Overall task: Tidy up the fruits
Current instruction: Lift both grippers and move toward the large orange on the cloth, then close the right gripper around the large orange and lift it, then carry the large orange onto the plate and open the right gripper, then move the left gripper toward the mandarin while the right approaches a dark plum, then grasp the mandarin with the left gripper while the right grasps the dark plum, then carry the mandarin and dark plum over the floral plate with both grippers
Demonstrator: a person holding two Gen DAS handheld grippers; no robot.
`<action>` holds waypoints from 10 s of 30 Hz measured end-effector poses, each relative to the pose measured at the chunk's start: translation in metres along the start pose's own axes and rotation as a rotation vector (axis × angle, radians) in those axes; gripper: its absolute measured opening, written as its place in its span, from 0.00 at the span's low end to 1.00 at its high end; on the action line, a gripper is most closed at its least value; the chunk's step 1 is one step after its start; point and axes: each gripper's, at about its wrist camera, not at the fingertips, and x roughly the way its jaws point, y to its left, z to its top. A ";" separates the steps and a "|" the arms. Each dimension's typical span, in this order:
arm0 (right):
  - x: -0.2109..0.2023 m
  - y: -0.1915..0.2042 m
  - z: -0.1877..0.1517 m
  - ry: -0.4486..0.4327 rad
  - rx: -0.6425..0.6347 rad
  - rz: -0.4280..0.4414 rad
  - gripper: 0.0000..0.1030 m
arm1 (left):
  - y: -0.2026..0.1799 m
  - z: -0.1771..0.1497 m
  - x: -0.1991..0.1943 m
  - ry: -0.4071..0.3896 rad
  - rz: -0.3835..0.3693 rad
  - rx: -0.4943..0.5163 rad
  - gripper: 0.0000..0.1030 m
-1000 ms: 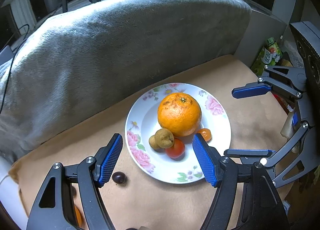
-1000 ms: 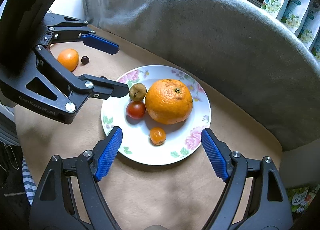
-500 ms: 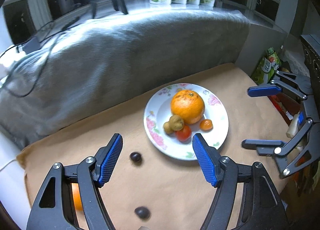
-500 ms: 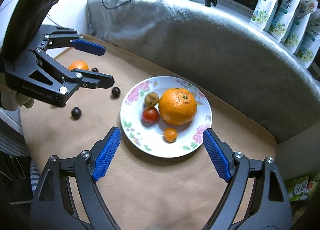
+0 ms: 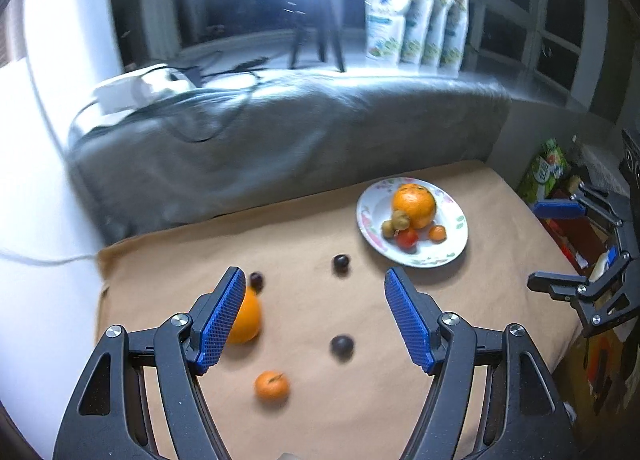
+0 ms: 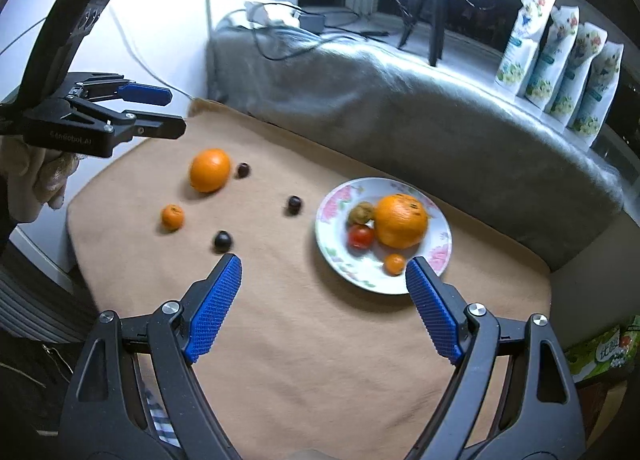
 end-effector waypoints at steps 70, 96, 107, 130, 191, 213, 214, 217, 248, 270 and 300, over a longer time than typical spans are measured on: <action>0.273 0.087 0.096 0.239 0.481 0.399 0.66 | 0.132 -0.095 0.136 0.152 -0.253 -0.405 0.58; 0.221 0.074 0.090 0.136 0.482 0.395 0.64 | 0.088 -0.075 0.106 0.081 -0.225 -0.312 0.58; 0.177 0.036 0.065 0.073 0.518 0.346 0.64 | 0.038 -0.057 0.100 0.061 -0.268 -0.232 0.58; 0.110 -0.068 -0.004 -0.002 0.639 0.220 0.64 | -0.080 -0.019 0.112 0.083 -0.382 -0.052 0.58; 0.054 -0.103 -0.028 -0.129 0.601 0.057 0.73 | -0.099 -0.013 0.095 0.013 -0.263 0.071 0.59; 0.046 0.013 -0.029 -0.194 0.260 0.115 0.84 | 0.024 -0.118 0.027 0.008 0.031 -0.142 0.70; 0.048 0.018 -0.029 -0.180 0.248 0.120 0.84 | 0.027 -0.123 0.024 0.015 0.050 -0.152 0.70; 0.052 0.028 -0.030 -0.141 0.220 0.117 0.84 | 0.036 -0.134 0.016 0.033 0.094 -0.164 0.70; 0.046 0.080 -0.052 -0.063 0.164 0.130 0.67 | 0.031 -0.165 -0.024 -0.032 0.033 -0.140 0.70; 0.160 0.066 -0.011 0.109 0.073 0.260 0.47 | 0.046 -0.130 0.059 0.136 -0.030 -0.139 0.57; 0.214 0.085 0.004 0.206 -0.025 0.247 0.27 | 0.047 -0.130 0.098 0.193 -0.055 -0.128 0.35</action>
